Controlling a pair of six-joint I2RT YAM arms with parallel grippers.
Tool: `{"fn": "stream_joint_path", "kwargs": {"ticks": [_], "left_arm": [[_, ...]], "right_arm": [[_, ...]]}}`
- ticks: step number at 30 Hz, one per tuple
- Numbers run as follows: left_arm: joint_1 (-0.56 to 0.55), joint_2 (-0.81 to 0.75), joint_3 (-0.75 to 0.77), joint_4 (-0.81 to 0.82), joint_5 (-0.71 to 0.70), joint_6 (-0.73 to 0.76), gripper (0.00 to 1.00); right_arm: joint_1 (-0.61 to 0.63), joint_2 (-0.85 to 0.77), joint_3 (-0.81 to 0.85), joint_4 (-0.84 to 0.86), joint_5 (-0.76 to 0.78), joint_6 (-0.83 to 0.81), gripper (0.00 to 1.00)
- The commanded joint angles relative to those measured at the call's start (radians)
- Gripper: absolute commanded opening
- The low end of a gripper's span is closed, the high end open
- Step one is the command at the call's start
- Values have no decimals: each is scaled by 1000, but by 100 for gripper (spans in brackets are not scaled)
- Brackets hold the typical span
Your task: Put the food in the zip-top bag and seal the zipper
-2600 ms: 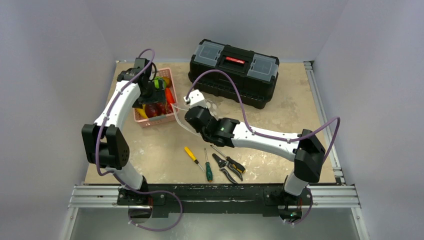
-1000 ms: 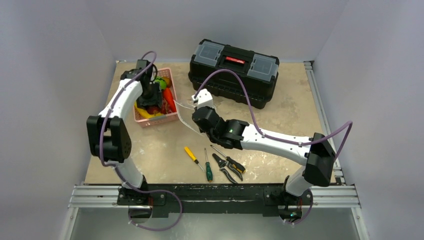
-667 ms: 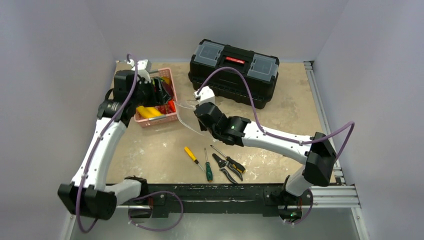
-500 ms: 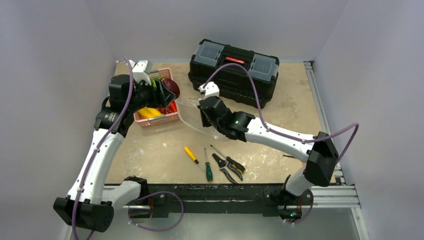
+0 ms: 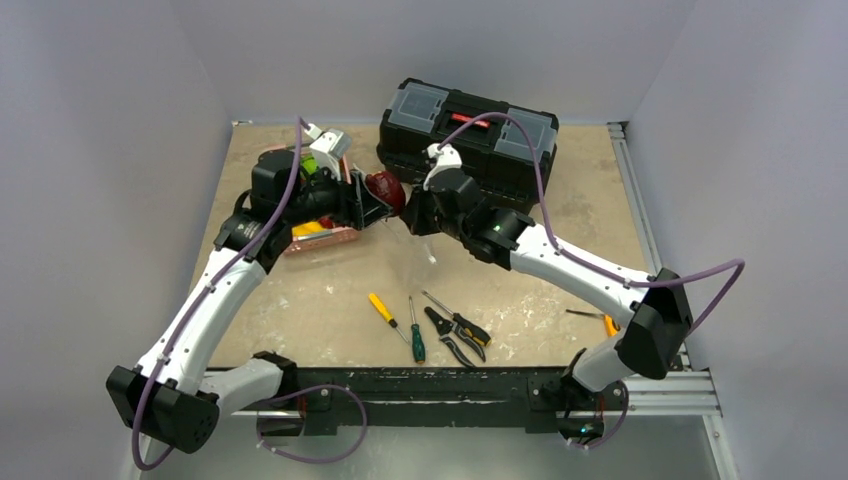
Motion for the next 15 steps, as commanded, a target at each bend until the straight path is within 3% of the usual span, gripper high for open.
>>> {"fn": "stream_joint_path", "kwargs": {"ticks": [1,5,11,13,15], "left_arm": [[-5,25,17,34,28,12,20],[-12,57,37,-2,9,27,20],[-12,101,66,-46,3,40,22],[-11,114,73,-50,19,40,27],[-13,124,77,-54,38,41,38]], "right_arm": [[-34,-53,-14,87,-104,85,0],[-68,-78,-51,134,-175,131,0],[-78,-127,-78,137,-109,133,0],[-79,-133,-80,137,-104,133,0],[-79,-132,-77,134,-103,133,0]]}}
